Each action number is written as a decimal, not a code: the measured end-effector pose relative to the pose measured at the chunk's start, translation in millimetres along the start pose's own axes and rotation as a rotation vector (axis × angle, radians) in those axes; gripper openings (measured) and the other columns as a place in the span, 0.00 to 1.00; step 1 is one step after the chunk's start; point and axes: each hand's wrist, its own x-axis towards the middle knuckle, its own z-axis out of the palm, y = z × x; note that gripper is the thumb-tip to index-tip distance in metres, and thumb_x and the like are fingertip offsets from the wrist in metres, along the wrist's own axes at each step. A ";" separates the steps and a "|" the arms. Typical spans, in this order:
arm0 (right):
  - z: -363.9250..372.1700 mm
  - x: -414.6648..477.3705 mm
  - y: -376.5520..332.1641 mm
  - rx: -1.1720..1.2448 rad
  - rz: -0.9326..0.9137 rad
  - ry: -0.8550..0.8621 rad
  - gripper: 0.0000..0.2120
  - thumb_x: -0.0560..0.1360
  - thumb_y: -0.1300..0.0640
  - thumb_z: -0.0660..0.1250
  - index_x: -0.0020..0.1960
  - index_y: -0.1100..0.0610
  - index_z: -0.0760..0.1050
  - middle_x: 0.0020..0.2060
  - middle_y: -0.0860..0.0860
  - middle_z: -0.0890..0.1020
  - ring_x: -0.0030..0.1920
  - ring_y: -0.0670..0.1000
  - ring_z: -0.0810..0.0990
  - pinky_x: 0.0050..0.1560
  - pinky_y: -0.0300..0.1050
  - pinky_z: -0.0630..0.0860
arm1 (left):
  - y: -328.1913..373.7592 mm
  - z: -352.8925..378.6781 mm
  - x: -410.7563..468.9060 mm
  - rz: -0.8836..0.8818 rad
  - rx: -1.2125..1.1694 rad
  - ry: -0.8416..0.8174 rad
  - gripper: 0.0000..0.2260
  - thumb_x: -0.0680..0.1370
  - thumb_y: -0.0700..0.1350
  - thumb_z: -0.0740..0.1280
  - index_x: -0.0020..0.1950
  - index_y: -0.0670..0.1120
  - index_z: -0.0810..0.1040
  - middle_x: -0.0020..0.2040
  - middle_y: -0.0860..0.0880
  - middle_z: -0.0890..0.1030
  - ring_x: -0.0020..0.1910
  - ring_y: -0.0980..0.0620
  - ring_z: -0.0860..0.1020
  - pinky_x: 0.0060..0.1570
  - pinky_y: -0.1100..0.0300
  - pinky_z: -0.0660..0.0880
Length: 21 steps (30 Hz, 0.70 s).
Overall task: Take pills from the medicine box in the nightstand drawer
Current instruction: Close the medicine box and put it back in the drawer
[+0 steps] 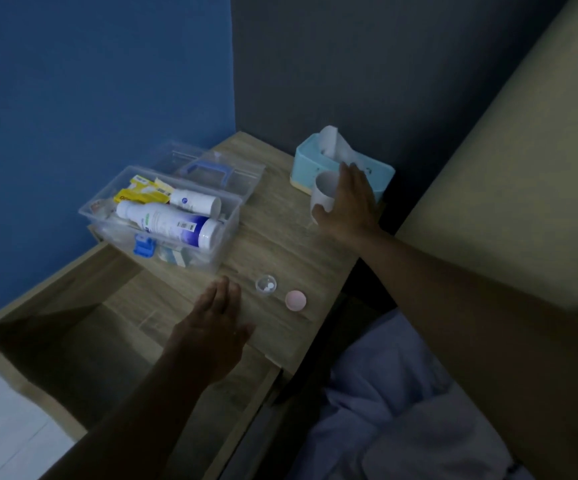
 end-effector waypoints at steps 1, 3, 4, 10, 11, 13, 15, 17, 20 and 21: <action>0.9 8.9 0.6 -0.066 0.011 -0.026 0.46 0.74 0.48 0.68 0.80 0.59 0.43 0.81 0.57 0.48 0.80 0.57 0.45 0.79 0.56 0.46 | -0.4 0.2 -0.3 -0.003 0.003 0.000 0.34 0.80 0.62 0.45 0.79 0.41 0.46 0.80 0.39 0.49 0.80 0.44 0.47 0.77 0.51 0.51; 2.8 22.8 2.8 -0.156 0.016 -0.062 0.48 0.74 0.46 0.68 0.80 0.61 0.41 0.81 0.58 0.47 0.80 0.58 0.44 0.79 0.55 0.43 | 0.5 -1.5 -1.1 -0.008 0.002 0.011 0.34 0.80 0.62 0.46 0.79 0.42 0.45 0.80 0.40 0.48 0.80 0.45 0.46 0.78 0.52 0.50; 4.2 27.4 4.1 -0.178 0.018 -0.073 0.48 0.73 0.46 0.68 0.80 0.61 0.42 0.81 0.58 0.48 0.80 0.58 0.45 0.79 0.55 0.43 | 1.4 -2.5 -1.4 -0.012 -0.013 0.017 0.34 0.80 0.62 0.47 0.79 0.42 0.45 0.80 0.40 0.47 0.80 0.45 0.46 0.78 0.53 0.49; 9.6 33.6 6.1 -0.127 -0.016 -0.065 0.44 0.72 0.52 0.74 0.78 0.63 0.54 0.76 0.59 0.61 0.77 0.60 0.58 0.77 0.53 0.56 | 3.2 -8.9 -0.3 -0.035 -0.093 -0.023 0.34 0.80 0.61 0.51 0.79 0.44 0.44 0.81 0.41 0.45 0.80 0.45 0.46 0.78 0.54 0.48; 6.7 33.8 2.9 -0.149 -0.022 -0.060 0.43 0.70 0.52 0.76 0.76 0.62 0.57 0.74 0.60 0.63 0.75 0.60 0.61 0.75 0.53 0.60 | 3.3 -9.6 -0.5 -0.036 -0.110 -0.026 0.34 0.80 0.61 0.51 0.79 0.44 0.45 0.81 0.42 0.46 0.80 0.45 0.47 0.78 0.54 0.49; -0.3 32.4 -4.9 -0.206 -0.025 -0.058 0.41 0.66 0.52 0.78 0.72 0.60 0.63 0.69 0.59 0.66 0.72 0.60 0.64 0.70 0.53 0.64 | 3.3 -9.4 -0.5 -0.033 -0.109 -0.020 0.34 0.80 0.61 0.51 0.79 0.43 0.45 0.81 0.41 0.47 0.80 0.45 0.47 0.78 0.54 0.50; -6.7 26.7 -11.2 -0.198 -0.021 -0.059 0.38 0.64 0.51 0.80 0.68 0.59 0.66 0.67 0.59 0.67 0.69 0.60 0.65 0.69 0.53 0.67 | 3.1 -9.0 -0.3 -0.030 -0.096 -0.023 0.34 0.80 0.60 0.51 0.79 0.43 0.46 0.80 0.41 0.48 0.80 0.44 0.48 0.78 0.53 0.50; -11.9 16.0 -14.2 -0.140 -0.032 -0.072 0.39 0.63 0.48 0.80 0.68 0.59 0.69 0.65 0.59 0.68 0.68 0.59 0.66 0.68 0.52 0.67 | 3.1 -9.0 -0.4 -0.027 -0.097 -0.037 0.34 0.80 0.60 0.51 0.79 0.42 0.46 0.80 0.40 0.48 0.80 0.44 0.48 0.78 0.52 0.50; -16.8 -5.6 -17.3 -0.121 -0.113 -0.119 0.42 0.62 0.45 0.80 0.70 0.60 0.68 0.66 0.59 0.69 0.67 0.59 0.66 0.68 0.51 0.66 | 4.9 -10.0 -1.2 -0.046 -0.093 -0.036 0.34 0.80 0.60 0.51 0.79 0.42 0.45 0.80 0.40 0.47 0.80 0.44 0.47 0.78 0.52 0.49; -17.2 -13.1 -18.2 -0.116 -0.139 -0.124 0.43 0.62 0.44 0.80 0.70 0.61 0.69 0.65 0.60 0.69 0.67 0.59 0.66 0.67 0.50 0.66 | 5.7 -10.1 -1.7 -0.049 -0.078 -0.034 0.34 0.81 0.60 0.50 0.79 0.42 0.45 0.80 0.40 0.47 0.80 0.44 0.46 0.78 0.52 0.49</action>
